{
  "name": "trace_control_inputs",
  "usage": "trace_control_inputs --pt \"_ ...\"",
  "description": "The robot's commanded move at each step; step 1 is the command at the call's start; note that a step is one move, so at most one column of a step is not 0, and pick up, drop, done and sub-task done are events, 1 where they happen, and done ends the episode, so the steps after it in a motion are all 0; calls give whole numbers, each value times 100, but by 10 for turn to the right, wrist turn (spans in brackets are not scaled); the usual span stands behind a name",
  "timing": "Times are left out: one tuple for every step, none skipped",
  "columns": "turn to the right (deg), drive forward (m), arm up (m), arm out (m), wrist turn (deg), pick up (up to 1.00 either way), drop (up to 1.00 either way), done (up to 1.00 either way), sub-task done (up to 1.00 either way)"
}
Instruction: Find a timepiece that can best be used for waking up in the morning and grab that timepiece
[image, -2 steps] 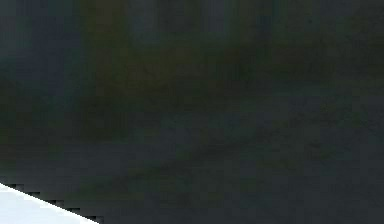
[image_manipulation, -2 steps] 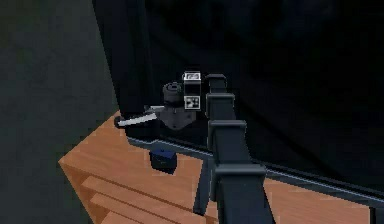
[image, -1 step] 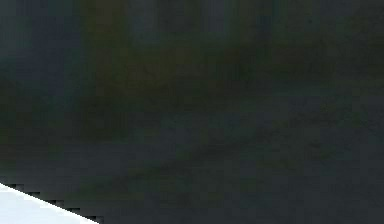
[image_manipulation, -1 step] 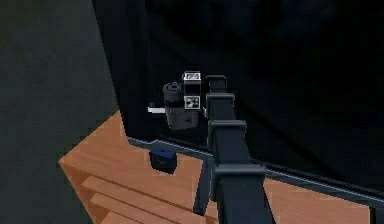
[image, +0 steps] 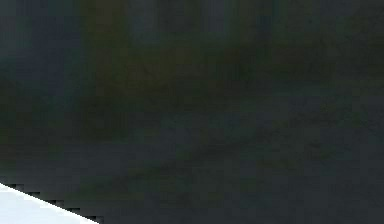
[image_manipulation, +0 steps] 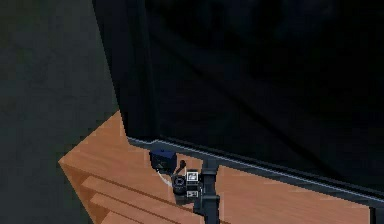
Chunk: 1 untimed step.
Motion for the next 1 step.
trace_control_inputs --pt "0 0 0 0 0 100 0 0 0"
